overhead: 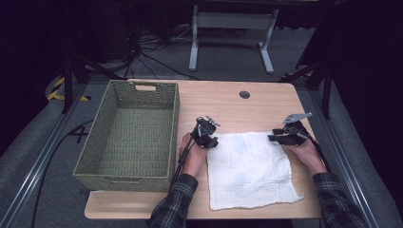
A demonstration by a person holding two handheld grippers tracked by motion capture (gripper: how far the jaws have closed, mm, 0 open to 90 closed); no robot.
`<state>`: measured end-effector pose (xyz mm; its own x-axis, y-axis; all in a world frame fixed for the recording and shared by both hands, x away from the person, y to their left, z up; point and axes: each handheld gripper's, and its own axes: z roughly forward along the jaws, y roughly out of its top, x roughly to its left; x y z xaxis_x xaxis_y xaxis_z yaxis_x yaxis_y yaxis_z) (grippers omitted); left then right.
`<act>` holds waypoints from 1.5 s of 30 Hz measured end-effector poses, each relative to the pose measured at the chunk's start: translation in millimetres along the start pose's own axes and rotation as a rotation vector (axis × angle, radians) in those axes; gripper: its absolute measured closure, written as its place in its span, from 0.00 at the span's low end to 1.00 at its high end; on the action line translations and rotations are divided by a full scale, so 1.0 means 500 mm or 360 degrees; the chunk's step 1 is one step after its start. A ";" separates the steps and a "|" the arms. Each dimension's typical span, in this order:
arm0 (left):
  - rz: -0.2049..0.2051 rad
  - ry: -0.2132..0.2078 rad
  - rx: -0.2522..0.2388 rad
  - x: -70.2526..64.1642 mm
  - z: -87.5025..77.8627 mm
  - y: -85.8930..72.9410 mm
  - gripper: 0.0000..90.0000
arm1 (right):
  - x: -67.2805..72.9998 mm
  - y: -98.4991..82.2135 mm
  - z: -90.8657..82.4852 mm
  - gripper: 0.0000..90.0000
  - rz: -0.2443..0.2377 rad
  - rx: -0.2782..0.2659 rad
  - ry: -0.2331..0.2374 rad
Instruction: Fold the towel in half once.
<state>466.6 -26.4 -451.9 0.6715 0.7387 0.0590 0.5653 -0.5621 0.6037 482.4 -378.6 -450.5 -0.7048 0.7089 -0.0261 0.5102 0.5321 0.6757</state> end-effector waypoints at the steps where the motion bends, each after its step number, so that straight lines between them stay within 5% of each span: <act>1: 0.0000 0.0000 0.0000 0.000 0.000 0.000 0.60 | 0.000 0.000 0.000 0.65 0.0002 0.0001 0.0004; 6: -0.0006 -0.0061 -0.0033 0.004 0.002 -0.003 0.70 | 0.000 -0.003 -0.002 0.73 0.0012 -0.0005 -0.0028; 14: 0.0042 -0.0021 -0.0019 0.000 0.005 0.004 0.96 | 0.001 -0.006 -0.007 0.98 0.0025 0.0004 -0.0028; 21: -0.0026 -0.0072 -0.0045 0.010 -0.002 0.011 0.97 | -0.001 -0.001 -0.016 0.99 0.0010 0.0008 -0.0012; 27: -0.0051 -0.0054 -0.0185 0.009 -0.050 0.036 0.97 | -0.002 0.020 -0.067 0.99 0.0013 -0.0148 -0.0063; 34: -0.0023 -0.0065 -0.0295 -0.009 -0.105 0.043 0.97 | 0.012 0.023 -0.124 0.99 -0.0012 -0.0261 -0.0059; 45: 0.0063 -0.0148 -0.0297 -0.048 -0.166 -0.002 0.97 | 0.067 -0.017 -0.182 0.99 -0.0063 -0.0274 -0.0017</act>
<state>410.0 -12.9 -387.7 0.7376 0.6750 0.0175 0.4446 -0.5050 0.7398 409.7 -401.3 -390.0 -0.7169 0.6944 -0.0621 0.3896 0.4730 0.7902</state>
